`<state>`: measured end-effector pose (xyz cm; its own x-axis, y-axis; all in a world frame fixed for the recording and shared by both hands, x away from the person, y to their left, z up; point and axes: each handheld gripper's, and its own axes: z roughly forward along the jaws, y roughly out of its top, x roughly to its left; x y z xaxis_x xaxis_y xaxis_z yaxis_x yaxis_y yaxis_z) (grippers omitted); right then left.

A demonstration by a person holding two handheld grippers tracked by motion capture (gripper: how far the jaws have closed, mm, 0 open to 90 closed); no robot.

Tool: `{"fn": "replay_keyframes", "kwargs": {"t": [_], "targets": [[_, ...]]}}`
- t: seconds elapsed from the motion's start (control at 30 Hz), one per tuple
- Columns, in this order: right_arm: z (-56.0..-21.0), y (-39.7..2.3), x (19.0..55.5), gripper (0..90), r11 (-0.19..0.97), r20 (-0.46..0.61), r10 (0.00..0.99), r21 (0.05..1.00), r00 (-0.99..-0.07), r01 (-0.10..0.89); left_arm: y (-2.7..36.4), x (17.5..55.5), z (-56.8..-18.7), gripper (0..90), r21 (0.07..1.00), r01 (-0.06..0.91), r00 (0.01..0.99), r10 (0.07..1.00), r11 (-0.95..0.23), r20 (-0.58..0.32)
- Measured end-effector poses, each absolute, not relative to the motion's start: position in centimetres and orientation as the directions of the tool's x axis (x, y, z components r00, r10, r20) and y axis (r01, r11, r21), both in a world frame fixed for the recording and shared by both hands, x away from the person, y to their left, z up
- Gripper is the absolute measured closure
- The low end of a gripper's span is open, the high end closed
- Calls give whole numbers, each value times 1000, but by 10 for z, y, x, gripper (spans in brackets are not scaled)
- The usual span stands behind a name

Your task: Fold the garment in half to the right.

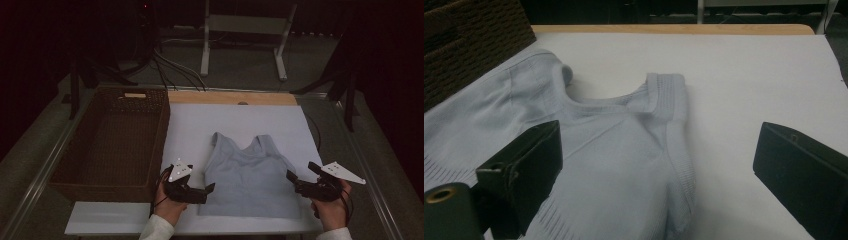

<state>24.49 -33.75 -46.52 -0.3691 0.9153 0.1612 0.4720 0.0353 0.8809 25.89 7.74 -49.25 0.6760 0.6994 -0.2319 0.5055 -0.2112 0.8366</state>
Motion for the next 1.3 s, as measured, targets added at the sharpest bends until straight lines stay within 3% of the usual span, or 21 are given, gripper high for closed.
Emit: {"fn": "replay_keyframes", "kwargs": {"t": [0.57,0.97,1.2,1.23,1.27,1.3], "targets": [[-463,-341,241,60,22,157,921,893,-357,450,64,258,-500,73,780,573,677,681,-253,-277],[-461,-342,240,60,10,153,928,902,-341,431,53,281,-514,106,734,620,645,712,-277,-277],[-461,-342,240,60,9,153,928,902,-339,433,50,291,-522,245,708,657,620,720,-261,-311],[-461,-342,240,60,10,153,928,901,-339,433,51,291,-521,279,711,653,621,721,-260,-306],[-461,-342,240,60,13,150,928,901,-340,434,52,291,-520,402,717,649,625,717,-257,-309],[-461,-342,240,60,13,150,928,901,-340,434,52,291,-518,402,719,645,629,713,-257,-309]]}}
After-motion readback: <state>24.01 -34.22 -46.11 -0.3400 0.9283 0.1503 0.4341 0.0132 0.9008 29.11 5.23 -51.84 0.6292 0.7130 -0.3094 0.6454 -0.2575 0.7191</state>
